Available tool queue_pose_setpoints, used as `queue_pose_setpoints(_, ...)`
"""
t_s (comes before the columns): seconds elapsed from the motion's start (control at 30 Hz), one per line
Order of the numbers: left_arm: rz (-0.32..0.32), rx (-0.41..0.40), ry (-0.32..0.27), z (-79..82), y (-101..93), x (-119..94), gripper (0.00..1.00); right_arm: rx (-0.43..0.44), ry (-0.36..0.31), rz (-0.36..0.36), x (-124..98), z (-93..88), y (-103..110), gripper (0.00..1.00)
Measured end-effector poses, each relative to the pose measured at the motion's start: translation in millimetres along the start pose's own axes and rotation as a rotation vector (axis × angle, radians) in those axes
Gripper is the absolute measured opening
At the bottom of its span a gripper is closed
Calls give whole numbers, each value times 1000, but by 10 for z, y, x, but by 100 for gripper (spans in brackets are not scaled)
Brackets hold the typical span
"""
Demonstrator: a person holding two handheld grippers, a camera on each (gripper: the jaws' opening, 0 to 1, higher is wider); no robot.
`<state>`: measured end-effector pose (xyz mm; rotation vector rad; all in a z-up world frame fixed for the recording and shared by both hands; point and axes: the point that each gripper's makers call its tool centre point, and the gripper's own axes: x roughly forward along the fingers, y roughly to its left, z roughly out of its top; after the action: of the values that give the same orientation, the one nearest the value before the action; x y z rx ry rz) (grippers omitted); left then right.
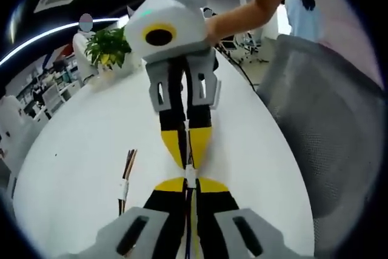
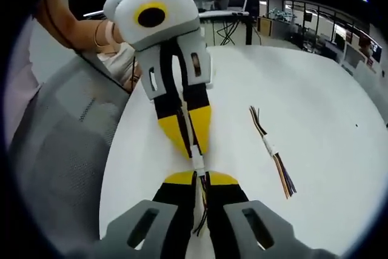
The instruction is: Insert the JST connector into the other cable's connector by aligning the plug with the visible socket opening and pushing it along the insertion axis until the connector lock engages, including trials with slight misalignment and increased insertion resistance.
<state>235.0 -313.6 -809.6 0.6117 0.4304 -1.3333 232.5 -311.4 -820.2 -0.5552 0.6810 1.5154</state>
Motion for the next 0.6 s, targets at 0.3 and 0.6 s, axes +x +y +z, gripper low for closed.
queue_pose_setpoints(0.3,29,-5,-12,16,77,-4,0,5,-24,-16,-16,28,-71,1)
queue_pose_setpoints(0.6,45,-2,9,-85,170,-23,0,-9,-31,-24,80,64,-160,1)
